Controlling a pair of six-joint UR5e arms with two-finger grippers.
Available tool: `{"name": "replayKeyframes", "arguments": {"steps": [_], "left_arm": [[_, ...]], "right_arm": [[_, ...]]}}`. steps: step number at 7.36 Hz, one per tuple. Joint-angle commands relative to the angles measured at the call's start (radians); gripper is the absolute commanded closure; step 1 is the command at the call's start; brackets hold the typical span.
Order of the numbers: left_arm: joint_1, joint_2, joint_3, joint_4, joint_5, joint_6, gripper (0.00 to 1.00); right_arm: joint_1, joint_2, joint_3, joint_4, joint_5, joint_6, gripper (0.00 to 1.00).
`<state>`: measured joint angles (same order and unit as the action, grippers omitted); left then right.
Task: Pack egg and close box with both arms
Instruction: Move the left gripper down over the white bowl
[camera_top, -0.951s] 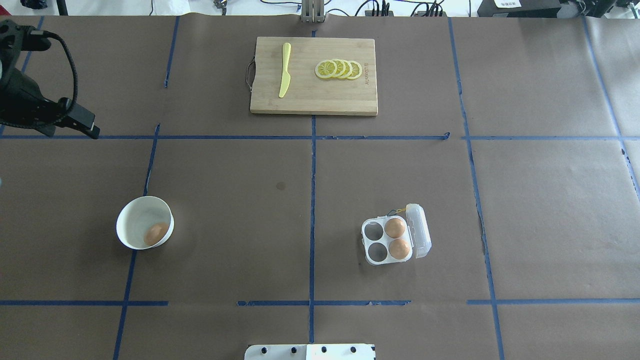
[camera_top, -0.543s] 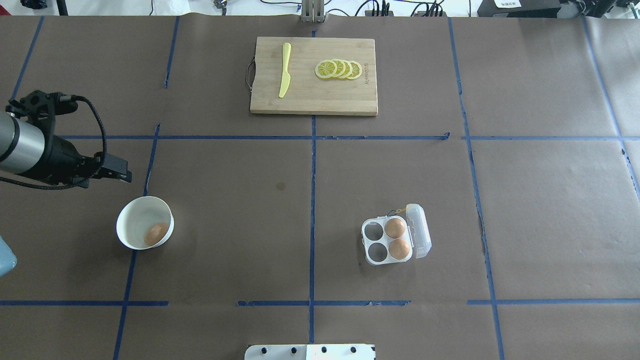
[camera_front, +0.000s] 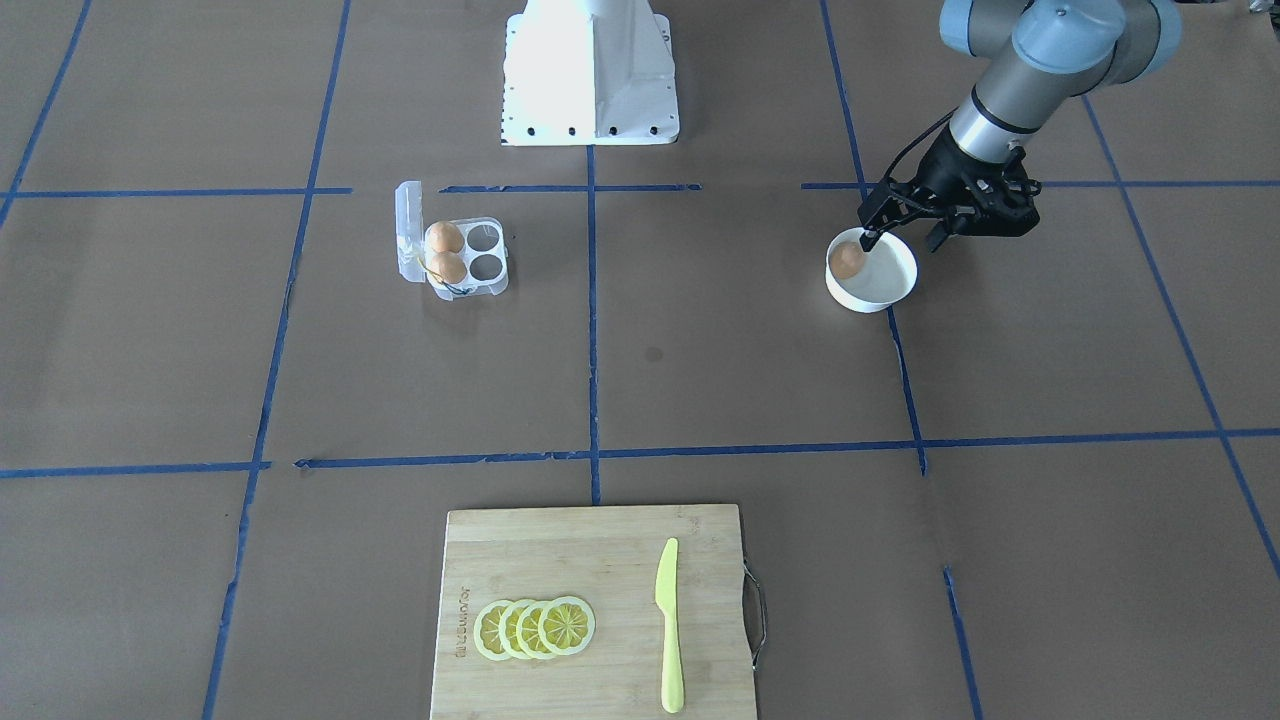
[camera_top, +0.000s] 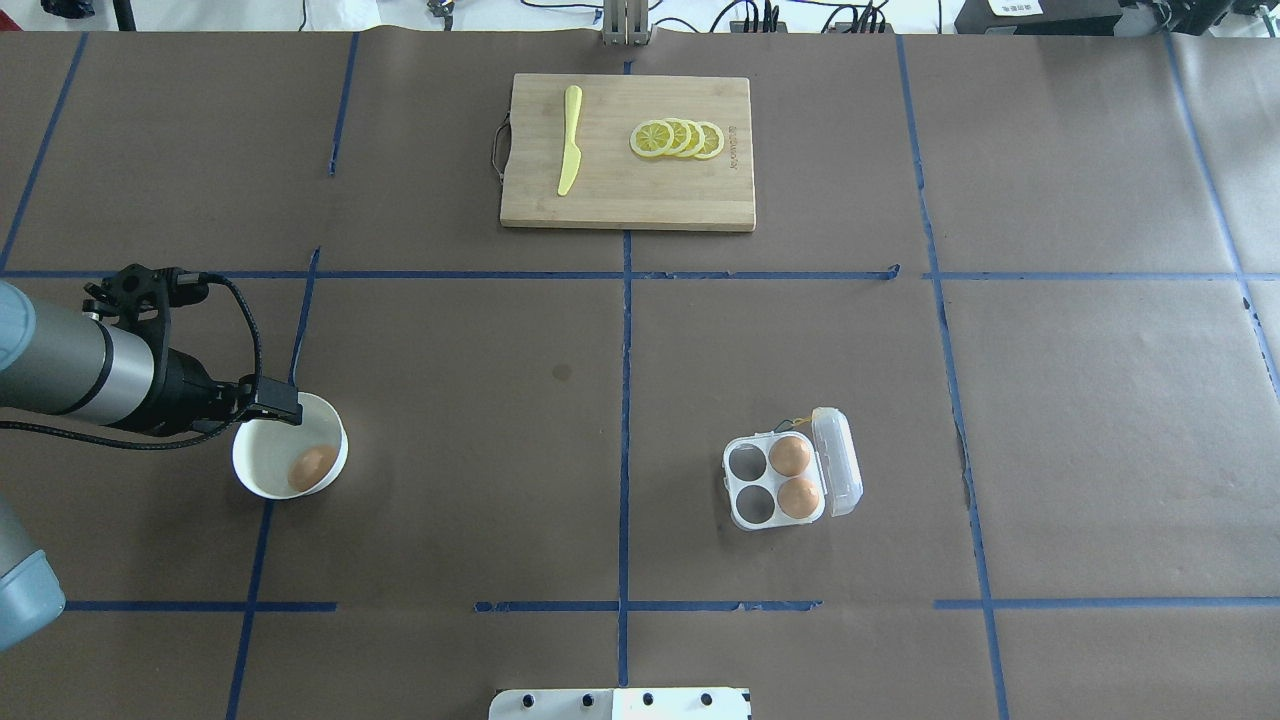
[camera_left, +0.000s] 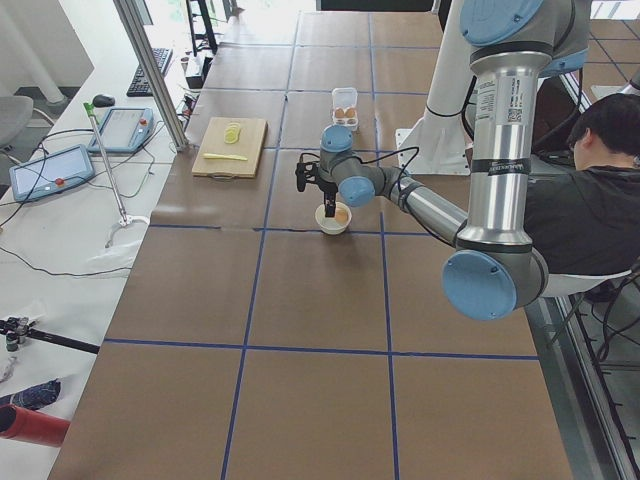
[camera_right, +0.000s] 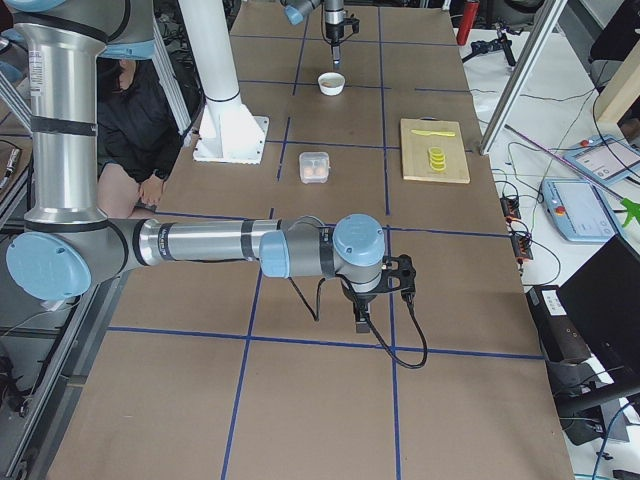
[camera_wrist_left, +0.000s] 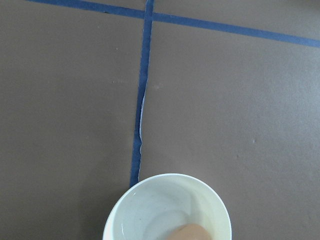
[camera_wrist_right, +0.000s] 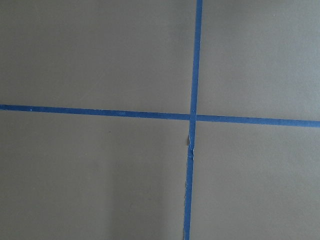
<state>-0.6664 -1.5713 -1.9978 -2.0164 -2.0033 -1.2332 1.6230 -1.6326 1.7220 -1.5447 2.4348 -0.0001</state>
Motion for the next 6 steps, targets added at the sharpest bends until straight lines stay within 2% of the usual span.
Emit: {"name": "replayKeyframes", "arguments": {"steps": [1, 6], "left_arm": [[0.025, -0.006, 0.025, -0.001, 0.021, -0.012, 0.09], [0.051, -0.027, 0.057, 0.001, 0.026, -0.012, 0.14]], "right_arm": [[0.000, -0.001, -0.001, 0.000, 0.000, 0.000, 0.00], [0.000, -0.001, -0.005, 0.000, 0.000, -0.001, 0.00]]}}
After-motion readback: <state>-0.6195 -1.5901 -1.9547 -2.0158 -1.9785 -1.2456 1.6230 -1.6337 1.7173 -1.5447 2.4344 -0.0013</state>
